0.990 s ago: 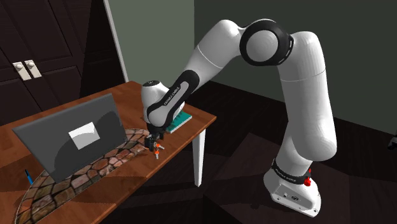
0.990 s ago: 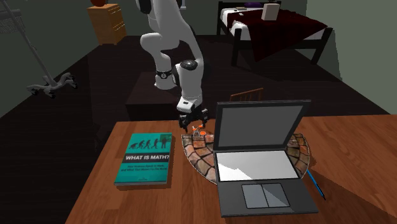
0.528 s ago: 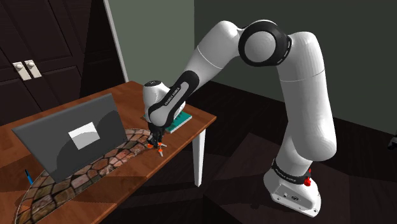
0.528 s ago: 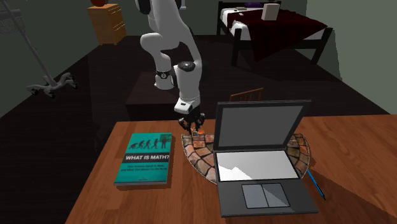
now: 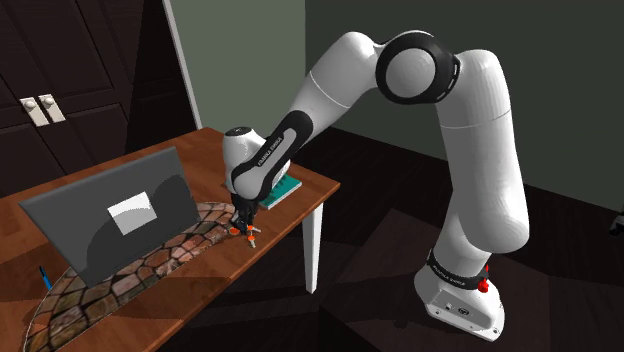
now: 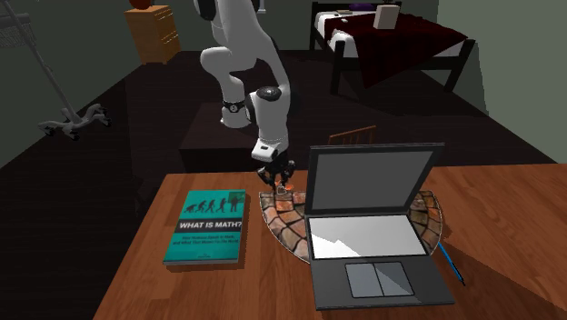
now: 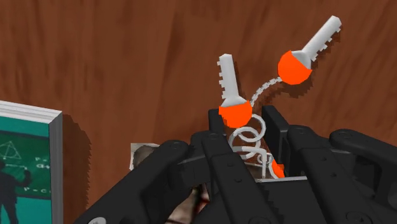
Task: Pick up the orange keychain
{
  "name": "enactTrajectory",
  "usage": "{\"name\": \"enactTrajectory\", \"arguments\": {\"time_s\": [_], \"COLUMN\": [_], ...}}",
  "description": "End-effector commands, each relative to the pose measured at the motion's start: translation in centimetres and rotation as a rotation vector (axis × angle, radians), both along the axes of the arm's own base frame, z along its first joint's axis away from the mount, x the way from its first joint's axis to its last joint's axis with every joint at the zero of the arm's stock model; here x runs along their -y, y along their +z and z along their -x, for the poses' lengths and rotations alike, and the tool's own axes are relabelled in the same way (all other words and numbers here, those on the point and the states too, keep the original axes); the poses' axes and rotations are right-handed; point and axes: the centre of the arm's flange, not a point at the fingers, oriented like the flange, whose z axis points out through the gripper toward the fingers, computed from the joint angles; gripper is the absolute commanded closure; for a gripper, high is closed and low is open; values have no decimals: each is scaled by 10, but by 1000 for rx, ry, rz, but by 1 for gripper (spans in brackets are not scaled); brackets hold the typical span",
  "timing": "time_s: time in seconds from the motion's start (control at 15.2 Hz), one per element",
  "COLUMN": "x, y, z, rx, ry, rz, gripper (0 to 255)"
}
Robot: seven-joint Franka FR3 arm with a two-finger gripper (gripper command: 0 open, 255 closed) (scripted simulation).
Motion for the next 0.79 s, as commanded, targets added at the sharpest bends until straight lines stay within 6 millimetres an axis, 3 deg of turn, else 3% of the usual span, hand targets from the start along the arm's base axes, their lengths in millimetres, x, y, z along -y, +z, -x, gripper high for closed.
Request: {"name": "enactTrajectory", "arguments": {"time_s": [0.0,0.73], "x": [-2,-2], "y": [7,65], "z": [2,2], "rx": [-5,-5], "ry": [3,3], "rz": [0,0], "gripper": [255,255]}}
